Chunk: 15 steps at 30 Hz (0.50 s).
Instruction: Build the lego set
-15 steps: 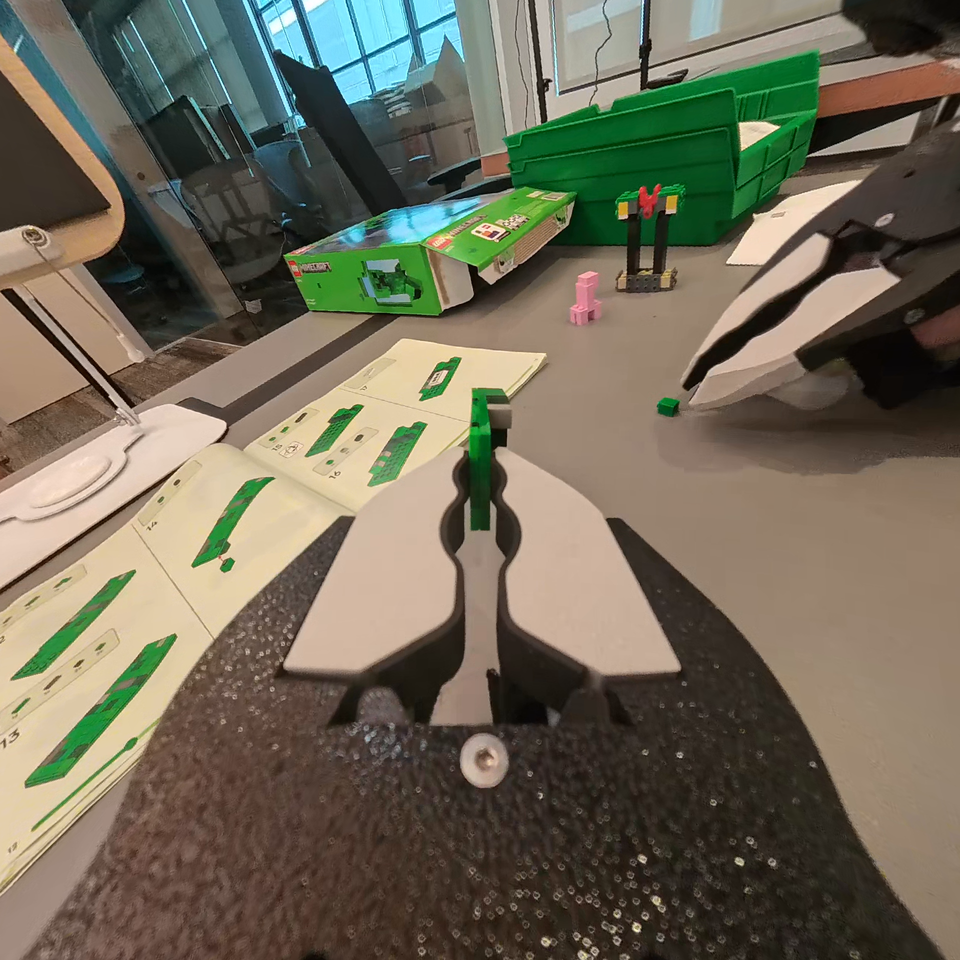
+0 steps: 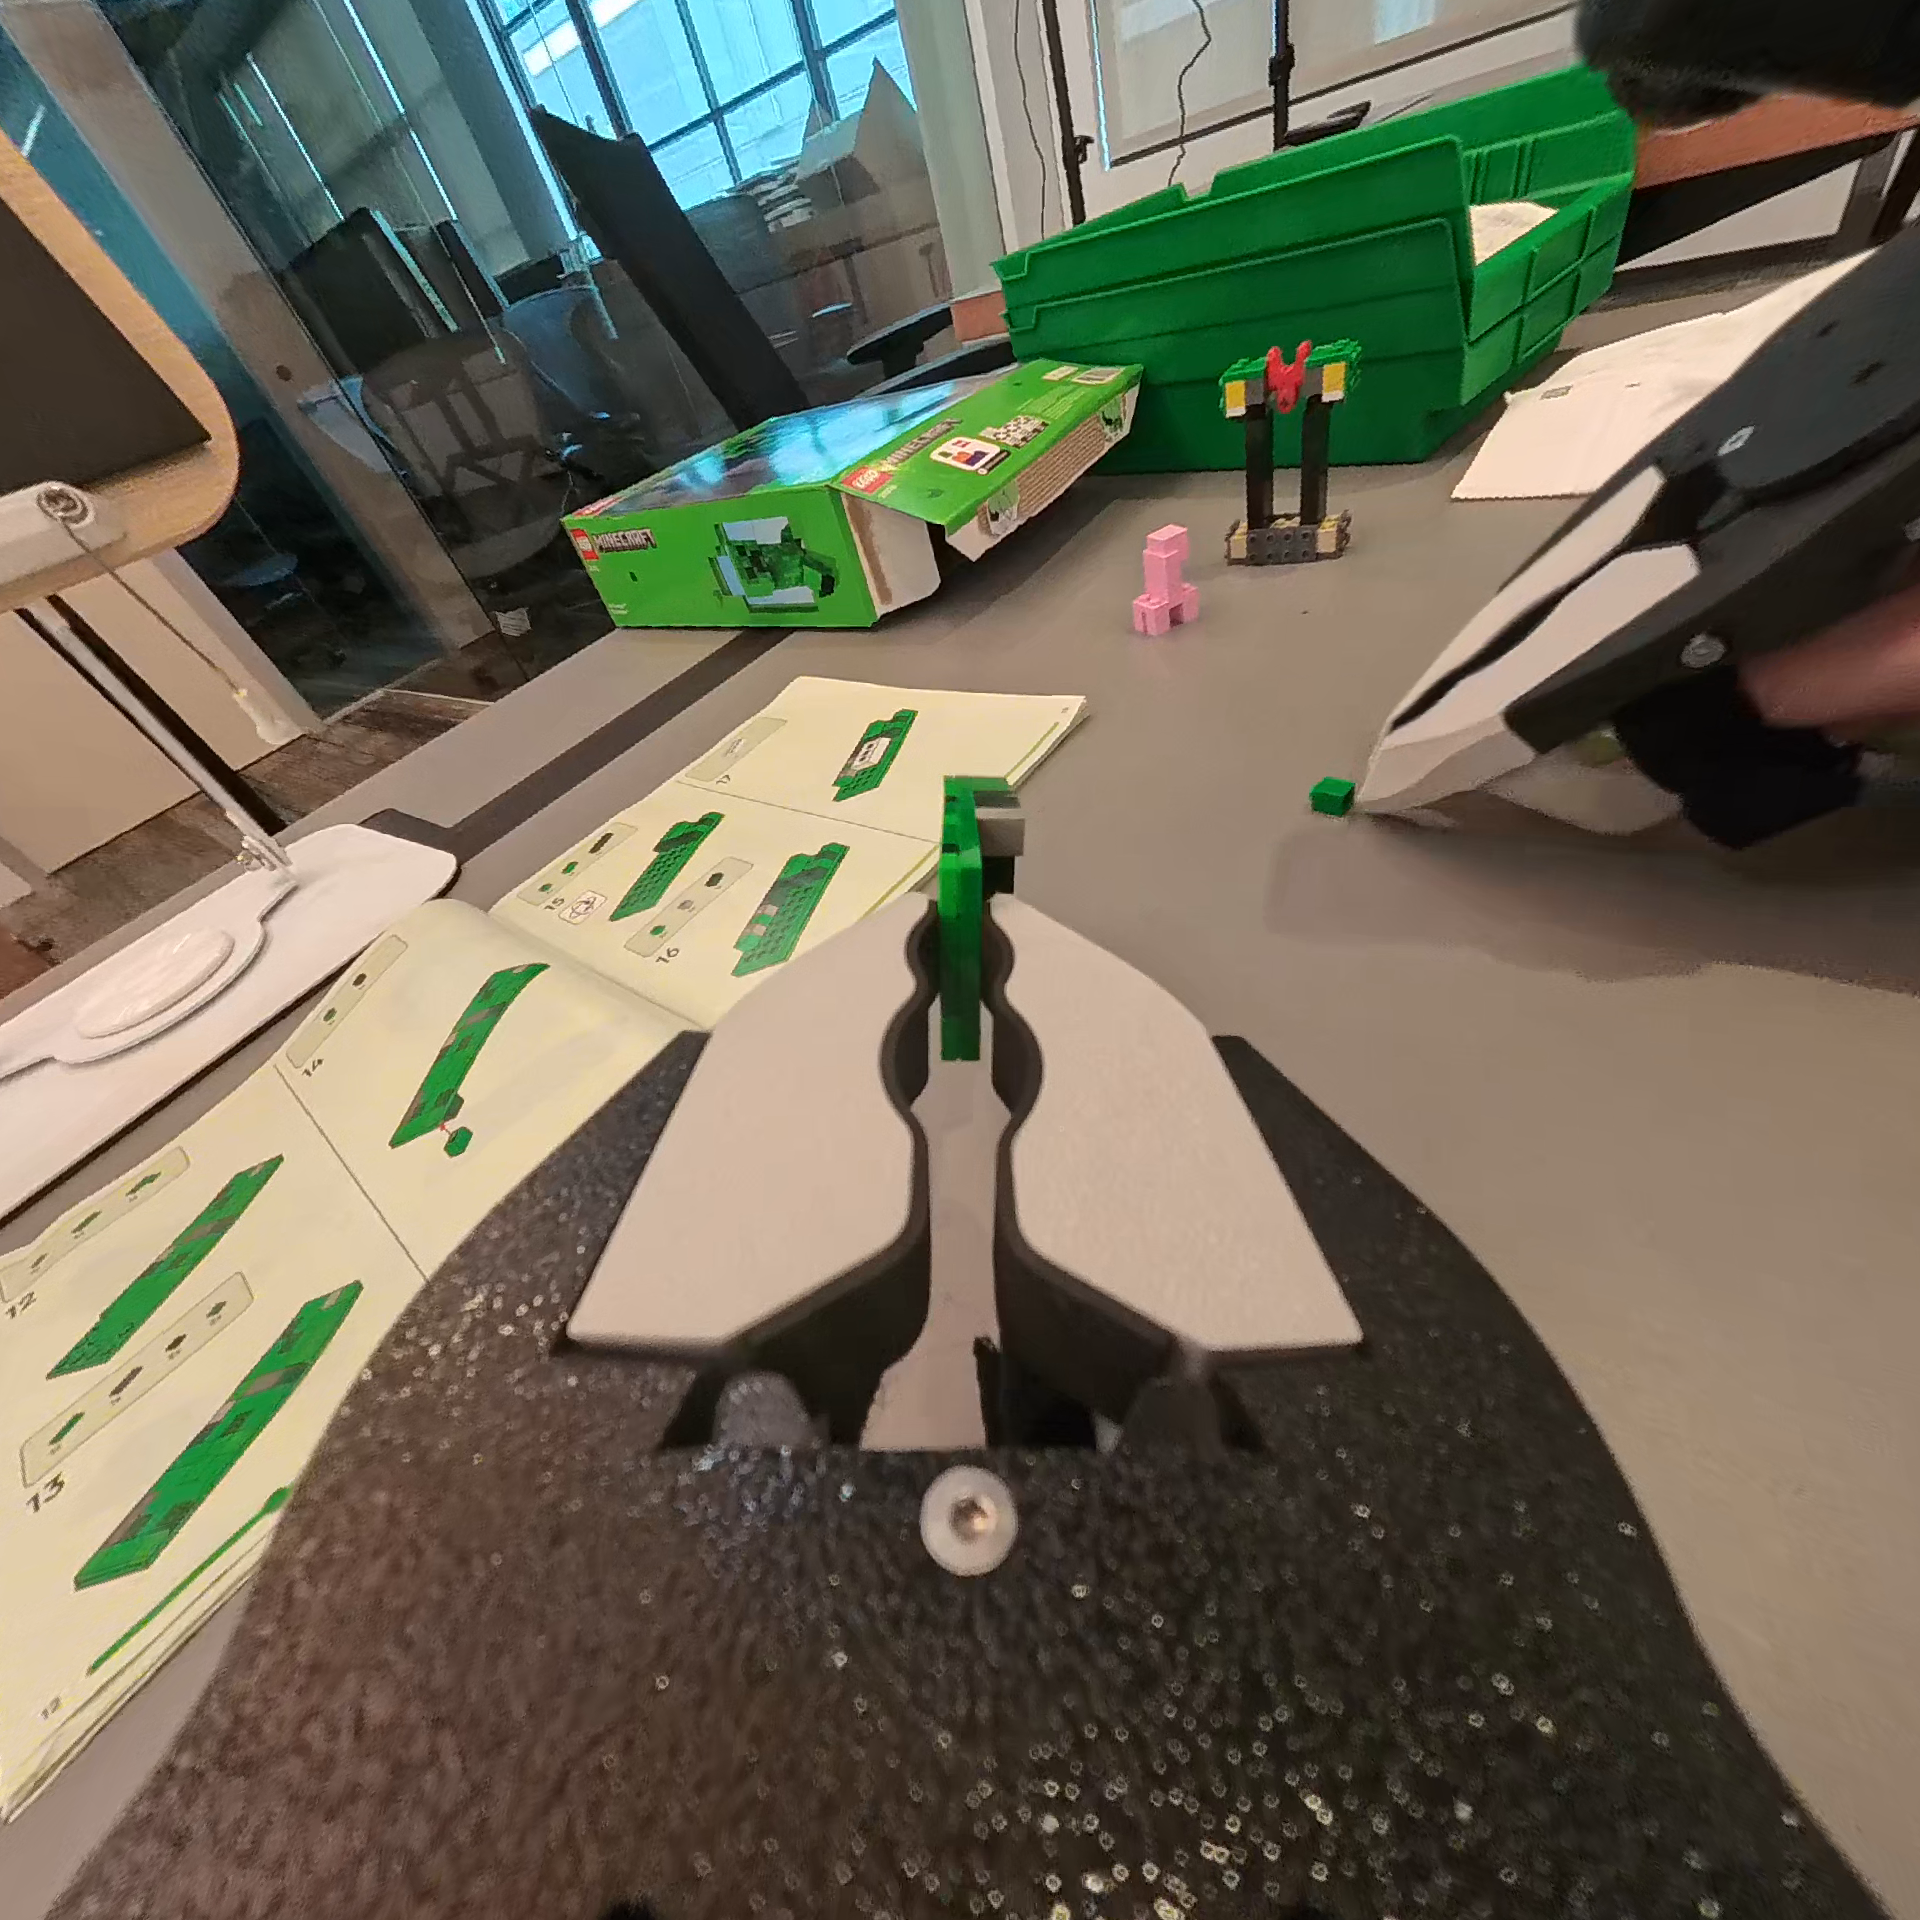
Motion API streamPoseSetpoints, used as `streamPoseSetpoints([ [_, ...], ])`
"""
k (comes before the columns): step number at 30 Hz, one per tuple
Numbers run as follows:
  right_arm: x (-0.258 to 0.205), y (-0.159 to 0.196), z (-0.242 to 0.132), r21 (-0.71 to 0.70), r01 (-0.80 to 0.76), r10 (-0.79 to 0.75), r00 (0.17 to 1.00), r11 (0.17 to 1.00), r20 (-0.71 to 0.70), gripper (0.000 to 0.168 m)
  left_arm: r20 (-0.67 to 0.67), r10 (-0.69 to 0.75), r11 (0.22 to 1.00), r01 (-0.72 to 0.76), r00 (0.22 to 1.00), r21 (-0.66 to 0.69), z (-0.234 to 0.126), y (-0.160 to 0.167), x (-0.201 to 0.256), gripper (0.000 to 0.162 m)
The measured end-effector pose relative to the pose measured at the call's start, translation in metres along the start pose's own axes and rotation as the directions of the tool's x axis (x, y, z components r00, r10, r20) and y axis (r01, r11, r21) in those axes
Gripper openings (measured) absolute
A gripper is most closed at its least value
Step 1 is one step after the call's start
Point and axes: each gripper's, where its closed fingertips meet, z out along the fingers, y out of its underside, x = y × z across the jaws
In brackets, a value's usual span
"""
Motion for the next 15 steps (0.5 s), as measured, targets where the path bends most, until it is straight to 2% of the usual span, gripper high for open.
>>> streamPoseSetpoints([
  [2, -0.0020, -0.0006, 0.0027, 0.007, -0.007, 0.007, 0.999, 1.000, -0.036, 0.010, 0.005, 0.016, 1.000, -0.016, 1.000, -0.003, 0.0002, 0.0003, 0.0009, 0.006],
  [5, -0.0034, -0.0031, 0.0046, 0.023, -0.029, 0.030, 0.998, 0.999, -0.057, 0.020, 0.007, 0.040, 0.999, -0.040, 0.999, -0.007, 0.0006, 0.0007, 0.0031, 0.006],
  [8, -0.0013, -0.0039, 0.0058, 0.022, -0.040, 0.042, 0.996, 0.999, -0.081, 0.020, 0.006, 0.052, 0.999, -0.052, 0.999, -0.007, 0.0007, 0.0006, 0.0042, 0.006],
  [10, -0.0005, -0.0043, 0.0063, 0.019, -0.046, 0.048, 0.995, 0.999, -0.088, 0.019, 0.006, 0.053, 0.999, -0.053, 0.999, -0.004, 0.0007, 0.0002, 0.0044, 0.005],
  [12, 0.0005, -0.0048, 0.0067, 0.017, -0.038, 0.040, 0.995, 0.999, -0.093, 0.008, 0.007, 0.053, 0.999, -0.053, 0.999, -0.001, 0.0006, -0.0002, 0.0044, 0.005],
  [15, -0.0016, -0.0062, 0.0080, 0.017, -0.017, 0.019, 0.997, 1.000, -0.074, 0.008, 0.012, 0.058, 0.998, -0.058, 0.998, 0.012, -0.0001, -0.0018, 0.0039, 0.005],
])
